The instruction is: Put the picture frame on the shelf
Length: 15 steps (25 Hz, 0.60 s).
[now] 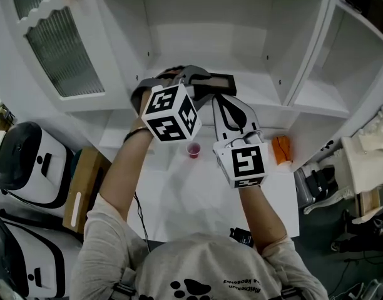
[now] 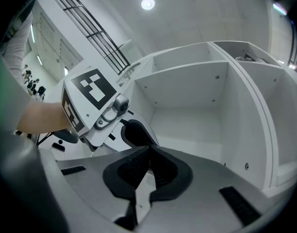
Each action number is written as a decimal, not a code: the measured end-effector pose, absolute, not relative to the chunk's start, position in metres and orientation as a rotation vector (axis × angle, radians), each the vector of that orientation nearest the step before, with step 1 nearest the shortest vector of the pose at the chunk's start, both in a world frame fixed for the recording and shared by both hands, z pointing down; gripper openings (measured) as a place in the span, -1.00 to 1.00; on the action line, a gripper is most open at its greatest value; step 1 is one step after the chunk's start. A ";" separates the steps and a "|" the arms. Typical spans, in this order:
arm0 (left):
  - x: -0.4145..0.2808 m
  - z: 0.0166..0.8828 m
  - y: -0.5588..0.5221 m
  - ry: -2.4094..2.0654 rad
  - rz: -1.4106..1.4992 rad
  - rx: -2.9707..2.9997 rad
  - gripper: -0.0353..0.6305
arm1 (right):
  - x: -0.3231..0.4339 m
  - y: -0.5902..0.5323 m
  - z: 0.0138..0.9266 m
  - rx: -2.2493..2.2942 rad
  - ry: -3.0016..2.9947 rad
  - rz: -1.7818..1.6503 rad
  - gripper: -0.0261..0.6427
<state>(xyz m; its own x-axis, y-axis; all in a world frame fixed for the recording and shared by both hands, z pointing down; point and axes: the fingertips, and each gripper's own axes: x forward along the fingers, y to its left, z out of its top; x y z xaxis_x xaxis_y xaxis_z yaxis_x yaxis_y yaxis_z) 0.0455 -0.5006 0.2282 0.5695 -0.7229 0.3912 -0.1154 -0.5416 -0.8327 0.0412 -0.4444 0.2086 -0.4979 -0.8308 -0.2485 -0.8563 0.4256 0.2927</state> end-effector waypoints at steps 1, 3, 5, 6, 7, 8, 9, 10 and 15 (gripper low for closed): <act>0.045 0.228 -0.501 0.671 -0.967 -2.004 -0.53 | 0.040 -0.446 0.209 -1.542 2.597 0.597 -0.82; 0.043 0.229 -0.503 0.669 -0.972 -2.005 -0.53 | 0.038 -0.449 0.210 -1.548 2.595 0.600 -0.82; 0.043 0.230 -0.503 0.662 -0.971 -2.011 -0.52 | 0.036 -0.451 0.210 -1.556 2.592 0.599 -0.82; 0.043 0.230 -0.502 0.657 -0.967 -2.018 -0.52 | 0.036 -0.453 0.210 -1.560 2.591 0.599 -0.82; 0.043 0.230 -0.501 0.651 -0.963 -2.026 -0.52 | 0.036 -0.454 0.210 -1.566 2.590 0.599 -0.82; 0.043 0.230 -0.500 0.643 -0.961 -2.035 -0.50 | 0.035 -0.455 0.210 -1.571 2.589 0.599 -0.82; 0.043 0.230 -0.499 0.635 -0.960 -2.042 -0.50 | 0.035 -0.457 0.209 -1.576 2.589 0.598 -0.82; 0.043 0.230 -0.497 0.626 -0.962 -2.048 -0.49 | 0.034 -0.458 0.209 -1.579 2.590 0.598 -0.82; 0.039 0.229 -0.489 0.609 -0.959 -2.077 -0.44 | 0.032 -0.462 0.209 -1.595 2.596 0.585 -0.82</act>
